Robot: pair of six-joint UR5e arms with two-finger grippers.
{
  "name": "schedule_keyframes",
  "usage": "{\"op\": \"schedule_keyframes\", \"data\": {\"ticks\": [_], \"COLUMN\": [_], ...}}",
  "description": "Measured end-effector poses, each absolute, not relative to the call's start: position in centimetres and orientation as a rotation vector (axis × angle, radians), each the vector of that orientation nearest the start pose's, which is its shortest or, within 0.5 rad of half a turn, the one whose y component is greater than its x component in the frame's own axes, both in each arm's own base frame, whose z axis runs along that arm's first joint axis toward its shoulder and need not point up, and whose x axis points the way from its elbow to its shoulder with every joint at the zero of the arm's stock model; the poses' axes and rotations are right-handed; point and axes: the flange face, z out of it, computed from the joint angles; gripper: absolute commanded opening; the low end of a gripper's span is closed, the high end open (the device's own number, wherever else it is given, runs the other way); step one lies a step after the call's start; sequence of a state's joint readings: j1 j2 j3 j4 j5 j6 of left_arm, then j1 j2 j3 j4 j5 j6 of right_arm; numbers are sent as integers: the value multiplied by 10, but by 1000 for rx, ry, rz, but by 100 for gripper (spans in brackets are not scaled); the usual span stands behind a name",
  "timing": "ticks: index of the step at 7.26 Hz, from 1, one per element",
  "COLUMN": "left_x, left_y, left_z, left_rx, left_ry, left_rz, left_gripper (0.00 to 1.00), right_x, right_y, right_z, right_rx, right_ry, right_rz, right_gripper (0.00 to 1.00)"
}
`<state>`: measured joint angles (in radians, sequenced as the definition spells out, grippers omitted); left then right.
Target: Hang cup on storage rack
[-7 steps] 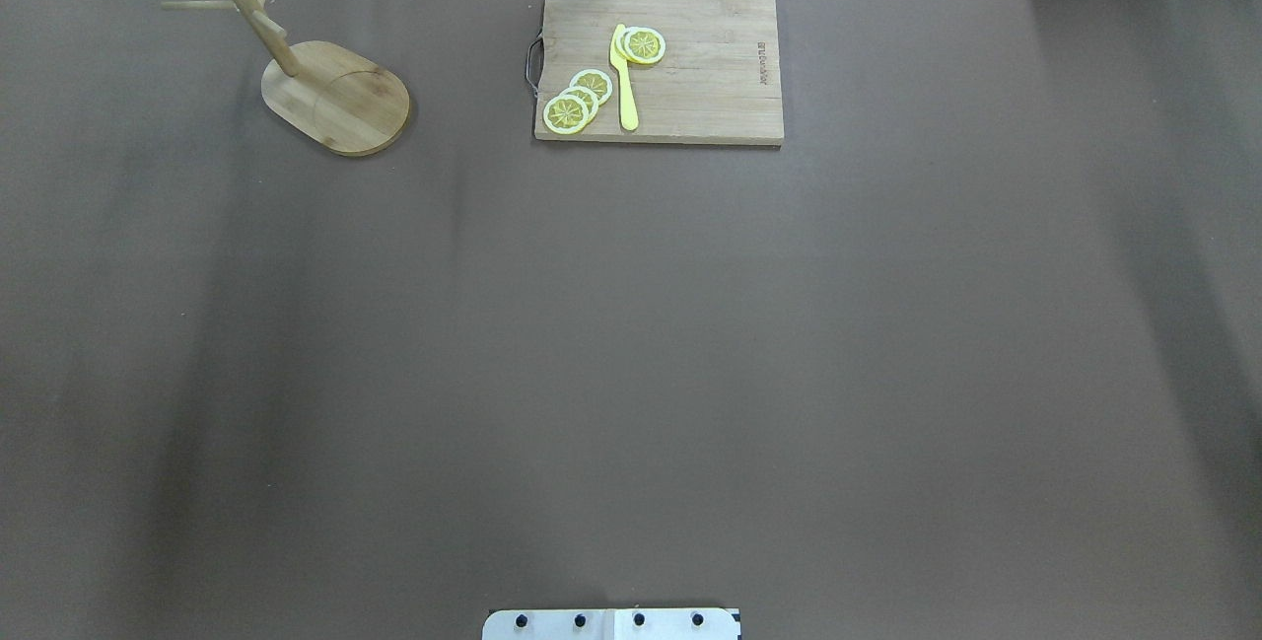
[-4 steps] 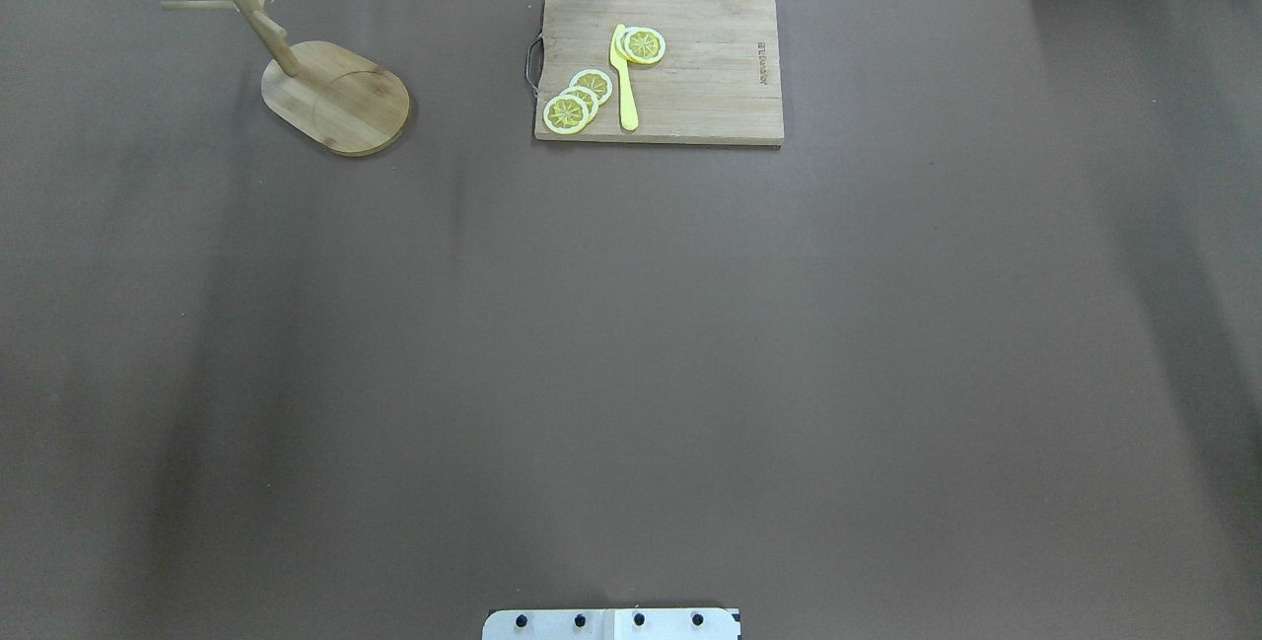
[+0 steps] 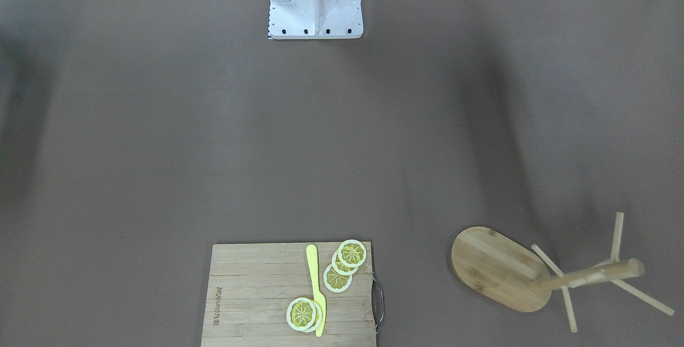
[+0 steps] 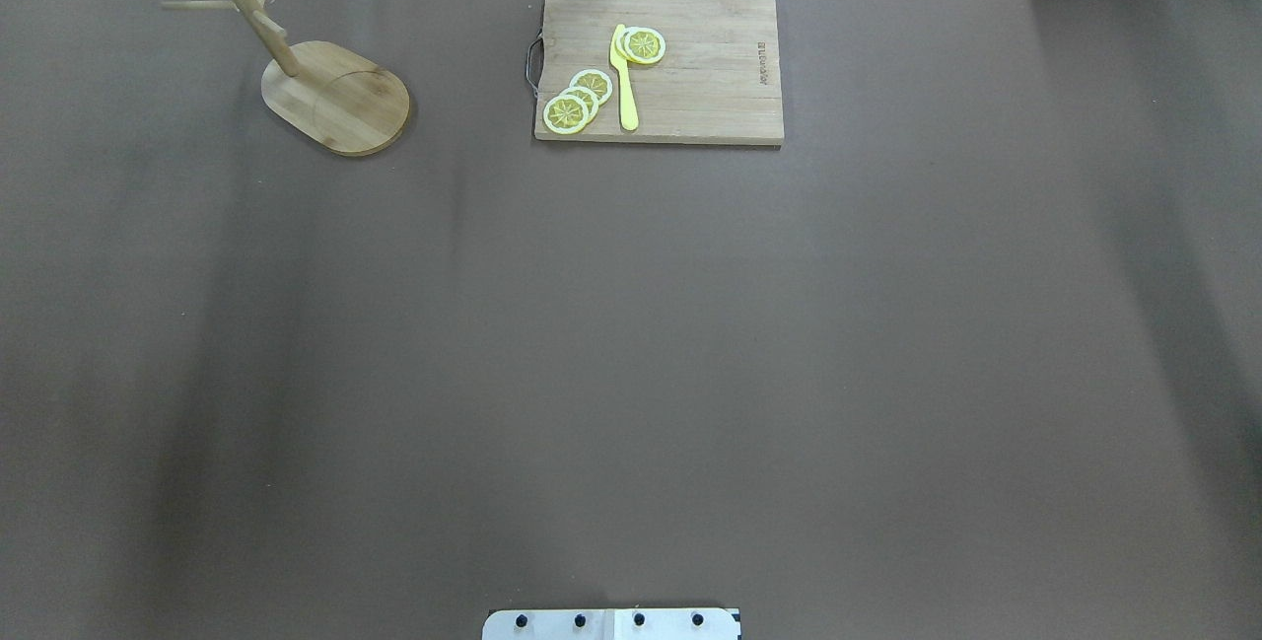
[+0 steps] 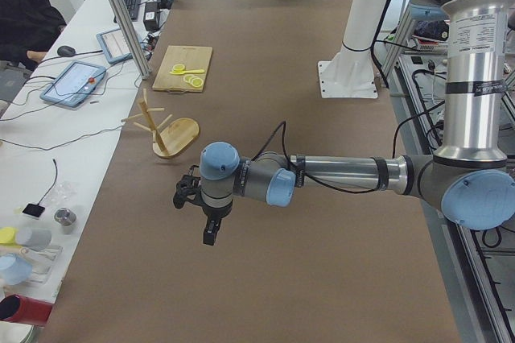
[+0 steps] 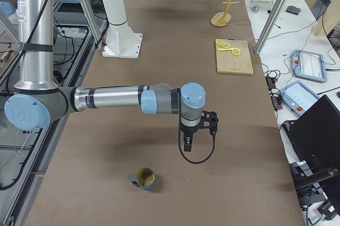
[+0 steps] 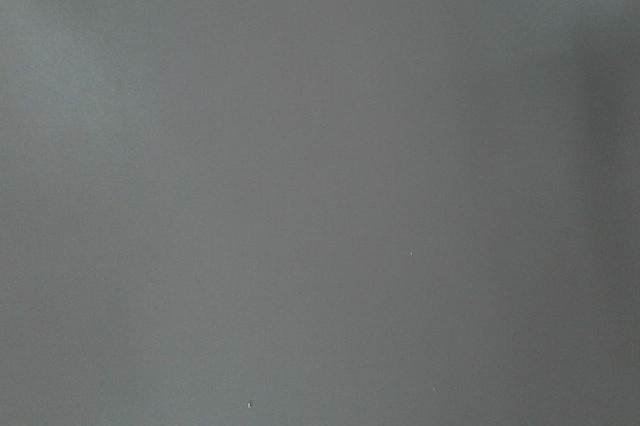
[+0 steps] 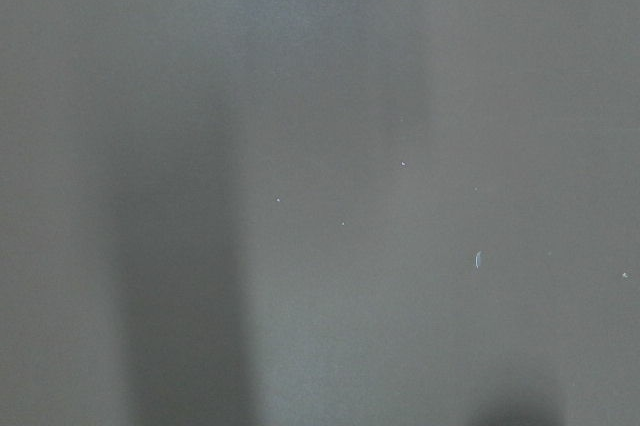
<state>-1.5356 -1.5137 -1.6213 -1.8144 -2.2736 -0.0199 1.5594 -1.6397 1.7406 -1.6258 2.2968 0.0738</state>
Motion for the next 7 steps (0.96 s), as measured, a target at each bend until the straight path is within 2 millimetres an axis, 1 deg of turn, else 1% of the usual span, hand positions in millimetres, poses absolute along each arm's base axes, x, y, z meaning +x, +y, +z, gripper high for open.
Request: {"op": "schedule_keyframes", "data": {"ticks": [2, 3, 4, 5, 7], "left_x": [-52, -52, -53, -53, -54], "left_y": [-483, -483, -482, -479, -477], "left_z": [645, 643, 635, 629, 622], "left_rx": [215, 223, 240, 254, 267], "left_ry": [709, 710, 708, 707, 709], "left_rz": [100, 101, 105, 108, 111], "left_gripper": [98, 98, 98, 98, 98], "right_x": [62, 62, 62, 67, 89], "right_y": [-463, -461, -452, -432, -368], "right_z": [619, 622, 632, 652, 704], "right_rx": [10, 5, 0, 5, 46], "right_ry": [-726, -726, -725, -723, -727], "right_rz": [43, 42, 24, -13, -56], "right_gripper": [100, 100, 100, 100, 100]}}
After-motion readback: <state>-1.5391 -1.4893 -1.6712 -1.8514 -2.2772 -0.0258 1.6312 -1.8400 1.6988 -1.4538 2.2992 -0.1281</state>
